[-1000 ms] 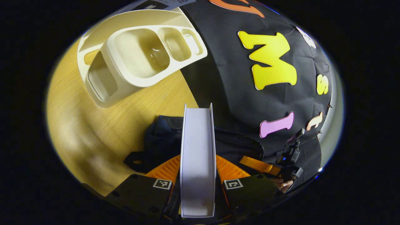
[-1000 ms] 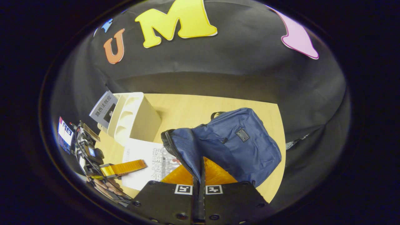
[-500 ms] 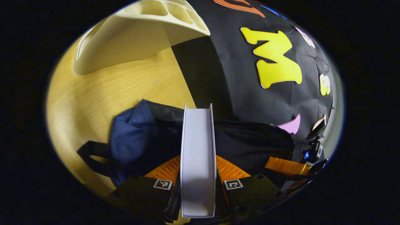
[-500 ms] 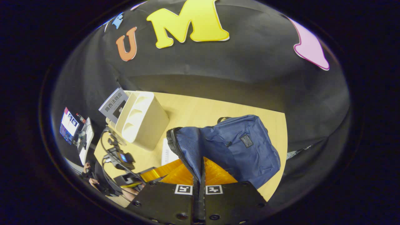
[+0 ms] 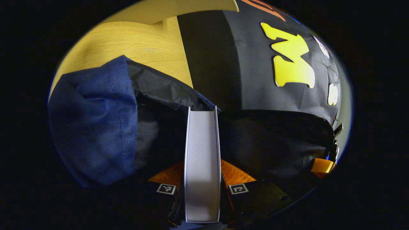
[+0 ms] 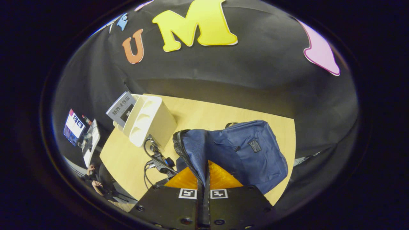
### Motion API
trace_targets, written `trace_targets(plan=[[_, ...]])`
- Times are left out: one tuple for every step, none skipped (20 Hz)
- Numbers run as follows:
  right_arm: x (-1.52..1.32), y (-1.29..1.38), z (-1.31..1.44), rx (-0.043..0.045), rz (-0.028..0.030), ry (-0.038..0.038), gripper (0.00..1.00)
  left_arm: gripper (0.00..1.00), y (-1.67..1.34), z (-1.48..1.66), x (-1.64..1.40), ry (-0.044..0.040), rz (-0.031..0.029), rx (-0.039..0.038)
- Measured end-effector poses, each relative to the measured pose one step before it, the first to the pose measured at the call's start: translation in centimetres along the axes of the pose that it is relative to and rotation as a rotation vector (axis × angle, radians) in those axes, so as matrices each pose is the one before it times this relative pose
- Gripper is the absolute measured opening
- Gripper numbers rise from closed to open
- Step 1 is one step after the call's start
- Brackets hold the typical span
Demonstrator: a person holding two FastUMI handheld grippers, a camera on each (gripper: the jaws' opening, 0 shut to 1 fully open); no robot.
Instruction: Open the schoolbag, grab two books from the bookshelf and put them into the schoolbag.
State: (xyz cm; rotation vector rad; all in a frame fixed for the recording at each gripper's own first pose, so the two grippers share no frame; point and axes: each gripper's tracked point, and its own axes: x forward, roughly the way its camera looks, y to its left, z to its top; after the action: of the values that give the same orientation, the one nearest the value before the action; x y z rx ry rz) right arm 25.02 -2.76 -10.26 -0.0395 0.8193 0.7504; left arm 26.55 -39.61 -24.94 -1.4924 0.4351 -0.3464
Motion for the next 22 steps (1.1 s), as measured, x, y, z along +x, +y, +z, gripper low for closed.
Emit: trace_targets(plan=[[0.039,0.070,-0.094,0.00767,0.00687,0.00285,0.04,0.41,0.057,-0.131,0.327,0.00339,-0.00669,-0.00889],[0.161,0.044,-0.148,0.00774,0.00294,0.00282,0.01,0.47,0.046,-0.304,0.596,0.00692,-0.00079,-0.00148],[0.029,-0.020,-0.043,0.00824,0.00223,0.00258,0.01,0.47,0.227,-0.456,0.461,0.01926,0.01224,0.00087],[0.060,0.135,-0.135,0.00364,0.00410,0.00129,0.01,0.54,-0.006,-0.605,0.495,0.02468,0.00436,0.00915],[-0.042,-0.048,-0.147,-0.00288,-0.00366,-0.00284,0.01,0.55,0.106,-0.340,0.096,0.01363,0.00973,0.01115],[0.066,-0.086,-0.032,-0.00980,-0.00344,-0.00207,0.03,0.49,0.312,-0.107,-0.059,-0.00207,0.02559,0.01988],[-0.040,-0.126,-0.104,-0.00240,-0.00619,-0.00307,0.03,0.51,0.338,-0.173,0.234,0.00564,0.02307,0.00576],[0.025,-0.141,-0.076,-0.00106,-0.00259,0.00009,0.03,0.69,0.141,0.053,-0.274,0.00142,0.01633,-0.00691],[-0.010,-0.116,0.034,0.00622,-0.00123,-0.00349,0.03,0.58,0.174,0.171,-0.311,-0.00506,0.02082,-0.00385],[-0.022,-0.215,0.041,-0.00029,-0.00377,-0.00358,0.01,0.61,0.204,0.173,-0.407,-0.00562,0.02203,-0.00566],[0.001,-0.287,-0.001,-0.00360,-0.00828,-0.00621,0.00,0.75,0.091,0.456,-0.580,-0.00709,0.01782,-0.00371],[0.009,-0.150,0.057,-0.00232,-0.00207,-0.00172,0.01,0.69,0.155,0.483,-0.571,-0.00966,0.02020,0.00315],[-0.086,-0.018,-0.219,0.00234,0.00009,-0.00110,0.03,0.70,0.315,0.548,-0.414,-0.00180,0.03250,0.00323],[0.050,-0.142,-0.102,0.00155,-0.00370,-0.00079,0.01,0.87,0.351,0.466,-0.702,0.00565,0.02460,-0.01526],[0.006,-0.059,0.024,0.00089,0.00034,-0.00163,0.03,0.78,-0.023,0.353,-0.825,0.00793,0.00573,-0.01280],[0.024,-0.041,-0.035,0.00747,-0.00154,-0.00415,0.02,0.78,0.147,0.228,-0.488,-0.00030,0.01698,0.00121],[0.094,-0.076,-0.078,0.01176,0.00250,0.00013,0.02,0.79,0.117,-0.005,-0.806,0.01304,0.01691,0.01476],[0.145,-0.064,-0.296,0.01282,-0.00203,0.00489,0.01,0.79,0.175,-0.110,-0.938,0.01133,0.01657,0.02576],[0.052,-0.243,-0.149,0.01964,-0.00419,0.00188,0.01,0.79,-0.152,0.187,-1.090,-0.00729,0.00793,0.02966],[0.059,0.005,-0.132,0.02017,0.00207,-0.00088,0.01,0.80,-0.523,0.011,-0.850,0.00381,-0.00110,0.03112],[0.167,-0.153,-0.136,0.00598,-0.00516,0.00168,0.01,0.79,-0.365,-0.218,-1.097,0.00753,0.00383,0.02802],[0.074,-0.165,-0.185,0.00372,-0.01168,-0.00230,0.01,0.79,-0.527,-0.104,-1.049,0.00392,0.00034,0.02575]])
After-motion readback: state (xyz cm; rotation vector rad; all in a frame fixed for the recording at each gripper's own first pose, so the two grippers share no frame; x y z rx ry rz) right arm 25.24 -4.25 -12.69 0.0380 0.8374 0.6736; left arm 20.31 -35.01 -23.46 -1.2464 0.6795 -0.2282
